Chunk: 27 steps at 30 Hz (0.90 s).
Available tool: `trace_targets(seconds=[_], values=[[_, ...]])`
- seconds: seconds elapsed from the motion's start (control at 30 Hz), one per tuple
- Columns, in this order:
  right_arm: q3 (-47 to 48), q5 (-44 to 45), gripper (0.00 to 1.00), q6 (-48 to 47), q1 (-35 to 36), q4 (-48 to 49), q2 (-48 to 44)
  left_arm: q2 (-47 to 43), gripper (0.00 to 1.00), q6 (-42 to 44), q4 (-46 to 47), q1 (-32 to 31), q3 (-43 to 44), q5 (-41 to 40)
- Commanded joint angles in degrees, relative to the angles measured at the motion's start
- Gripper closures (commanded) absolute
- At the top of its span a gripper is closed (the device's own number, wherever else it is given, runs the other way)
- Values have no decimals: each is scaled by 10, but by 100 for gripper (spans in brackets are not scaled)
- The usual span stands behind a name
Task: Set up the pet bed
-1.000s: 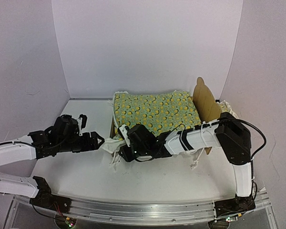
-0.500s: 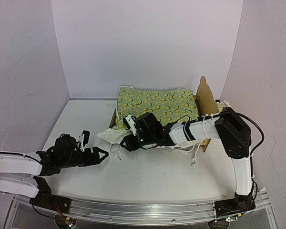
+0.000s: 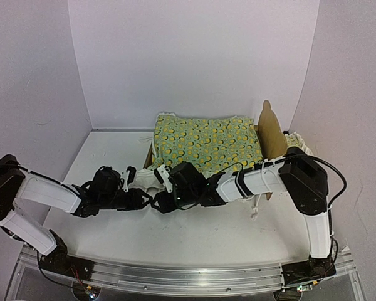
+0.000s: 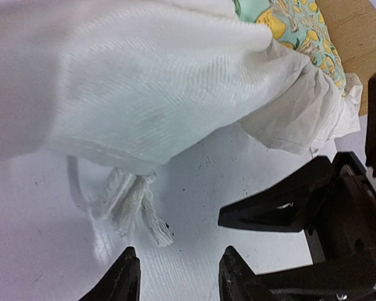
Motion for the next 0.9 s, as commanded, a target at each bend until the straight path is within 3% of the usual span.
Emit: trace_targets(seconds=[0.0,0.13,0.33,0.53,0.8,0.87], values=[[-24,40,55,6,-35,29,-40,40,56,-16,35,-11,41,57],[-62,40,56,-17,-50,31,-73,55,52,-32,5,-44,58,-23],[-103,40,56,-28,-51,56,-89,119,47,-12,-173,-110,165,-222],[-125,38,58,-35,-51,79,-98,191,54,-3,-277,-145,239,-328],[-147,52,58,-46,-51,101,-108,265,63,-6,-342,-179,288,-380],[-148,54,58,-49,-51,111,-103,283,77,-14,-367,-180,296,-388]])
